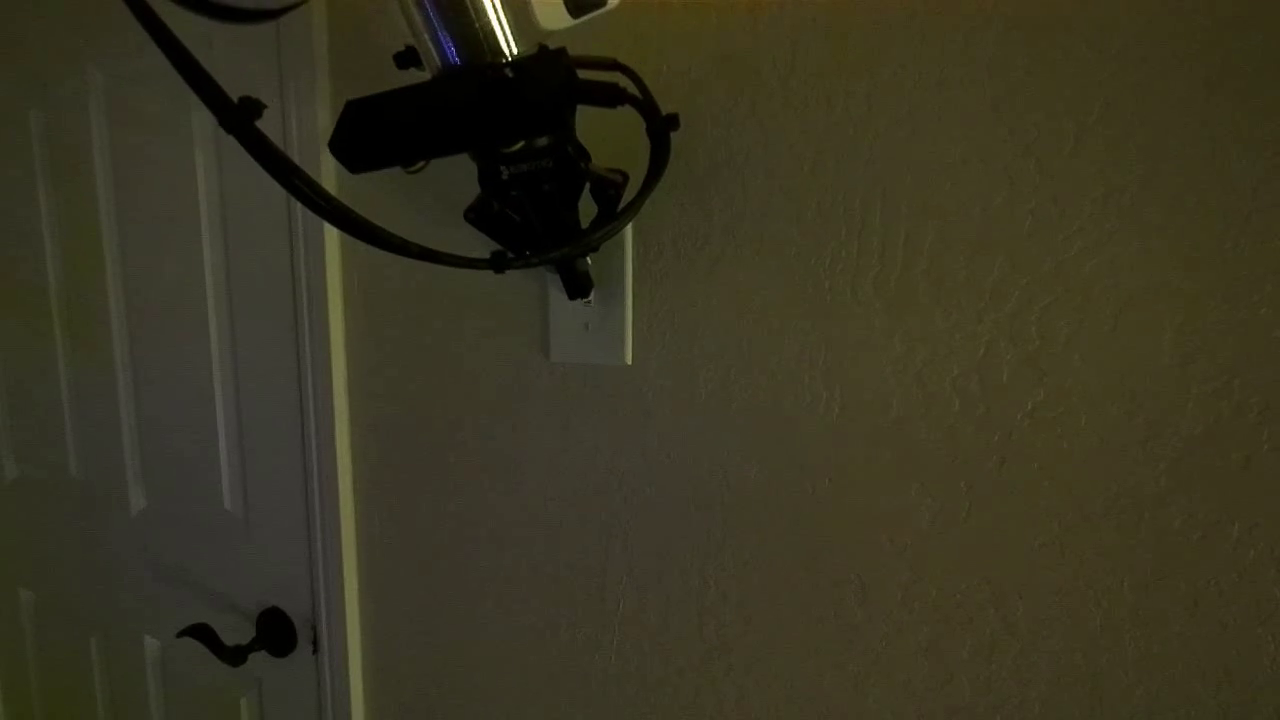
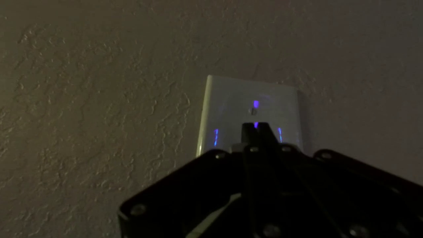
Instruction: Turn off the light switch
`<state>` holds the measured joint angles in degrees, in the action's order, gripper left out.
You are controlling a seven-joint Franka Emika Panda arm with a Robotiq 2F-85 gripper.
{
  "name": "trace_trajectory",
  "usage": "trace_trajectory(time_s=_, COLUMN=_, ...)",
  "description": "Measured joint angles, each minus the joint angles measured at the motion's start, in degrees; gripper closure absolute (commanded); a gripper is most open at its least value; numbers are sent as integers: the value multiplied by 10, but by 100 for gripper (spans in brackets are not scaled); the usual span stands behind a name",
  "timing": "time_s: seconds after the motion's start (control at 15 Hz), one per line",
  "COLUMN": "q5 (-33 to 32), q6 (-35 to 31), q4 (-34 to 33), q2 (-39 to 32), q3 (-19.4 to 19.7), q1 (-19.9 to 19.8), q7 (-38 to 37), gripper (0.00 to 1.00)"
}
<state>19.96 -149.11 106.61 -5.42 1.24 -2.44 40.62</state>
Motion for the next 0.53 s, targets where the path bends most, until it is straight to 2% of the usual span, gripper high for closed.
trace_trajectory(time_s=0.53, q5=-15, q6=7, q4=15, q2=5, q3=0, q1=0, q7=-7, gripper=94)
